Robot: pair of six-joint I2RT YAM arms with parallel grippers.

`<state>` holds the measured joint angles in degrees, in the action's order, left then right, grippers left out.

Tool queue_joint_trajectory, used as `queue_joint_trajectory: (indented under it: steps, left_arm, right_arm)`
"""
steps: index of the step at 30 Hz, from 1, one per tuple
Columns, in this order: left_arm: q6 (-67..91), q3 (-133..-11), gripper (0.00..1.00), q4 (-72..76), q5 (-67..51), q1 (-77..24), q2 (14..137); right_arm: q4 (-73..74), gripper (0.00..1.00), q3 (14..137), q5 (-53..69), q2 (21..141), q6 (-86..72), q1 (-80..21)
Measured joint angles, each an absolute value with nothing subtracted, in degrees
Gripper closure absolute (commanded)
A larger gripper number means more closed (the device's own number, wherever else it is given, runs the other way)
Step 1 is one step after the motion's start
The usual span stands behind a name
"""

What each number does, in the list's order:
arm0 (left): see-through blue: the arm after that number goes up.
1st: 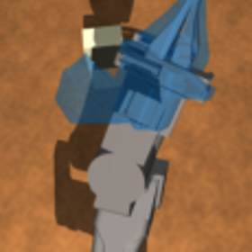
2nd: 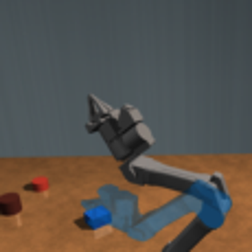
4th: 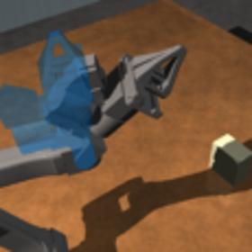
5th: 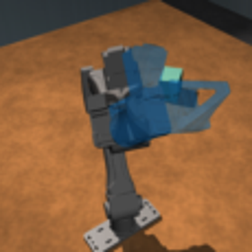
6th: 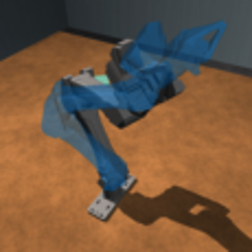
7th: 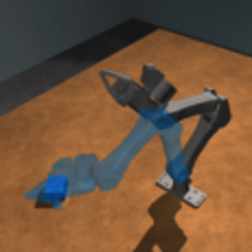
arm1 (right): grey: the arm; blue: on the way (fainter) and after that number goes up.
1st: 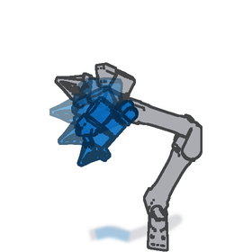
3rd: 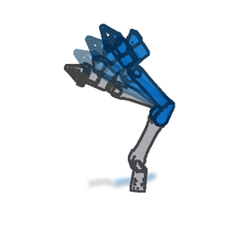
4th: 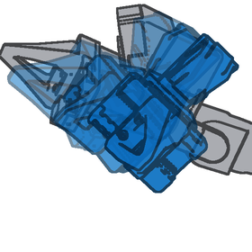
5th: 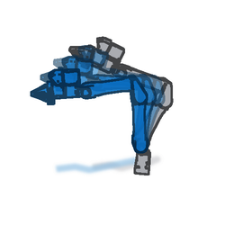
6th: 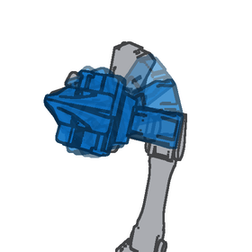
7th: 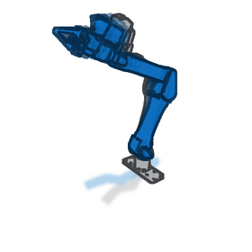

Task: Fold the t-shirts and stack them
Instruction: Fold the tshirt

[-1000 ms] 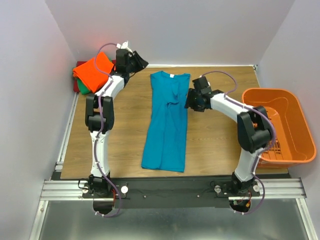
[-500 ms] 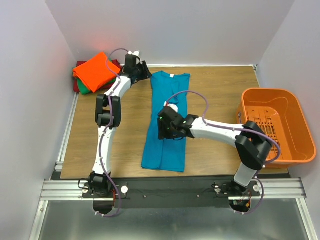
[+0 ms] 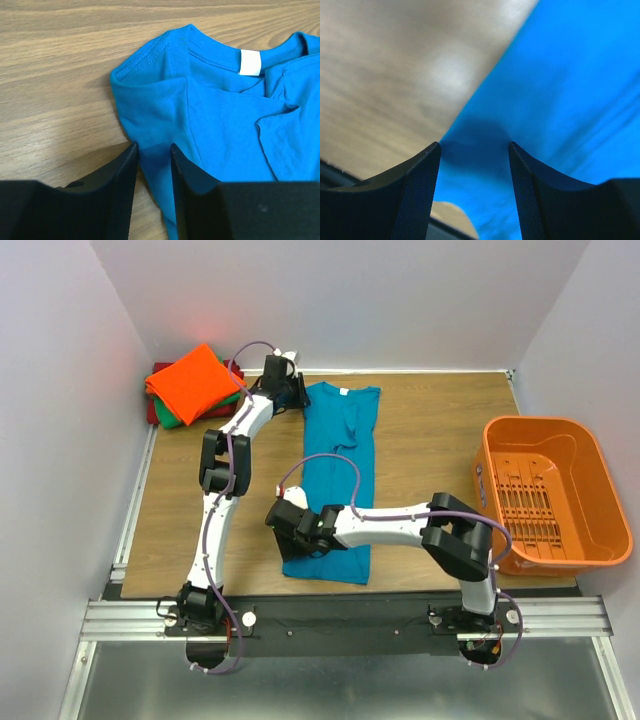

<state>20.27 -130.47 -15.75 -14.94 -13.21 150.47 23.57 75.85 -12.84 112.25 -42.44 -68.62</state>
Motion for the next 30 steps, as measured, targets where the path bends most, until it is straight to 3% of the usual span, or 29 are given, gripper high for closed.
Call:
queue_joint_trajectory:
  steps: [3, 9, 12, 17, 20, 30]
  left_arm:
    - [19.8, -130.5, 0.76, -16.0, -14.7, -13.2, 150.5]
    - [19.8, -130.5, 0.84, -16.1, -14.5, -13.1, 150.5]
    - [19.9, -130.5, 0.88, -16.1, -14.4, -13.1, 150.5]
    - [20.1, -130.5, 0.99, -16.0, -14.4, -13.1, 150.5]
    - [20.4, -130.5, 1.00, -15.8, -14.4, -13.1, 150.5]
    - [22.9, -130.9, 1.00, -13.6, -14.7, -12.1, 151.2]
  right_arm:
    - [24.1, 0.36, 77.1, -13.7, 112.8, -42.7, -71.1]
    - [25.7, 0.39, 79.9, -15.0, 113.8, -43.6, -74.0]
    - [26.4, 0.50, 80.4, -15.2, 115.1, -44.2, -74.6]
    - [27.9, 0.76, 80.6, -15.6, 115.8, -45.1, -74.7]
    - [28.5, 0.91, 80.5, -15.5, 115.8, -45.1, -74.8]
    - [28.9, 0.95, 76.1, -14.1, 112.4, -45.0, -76.4]
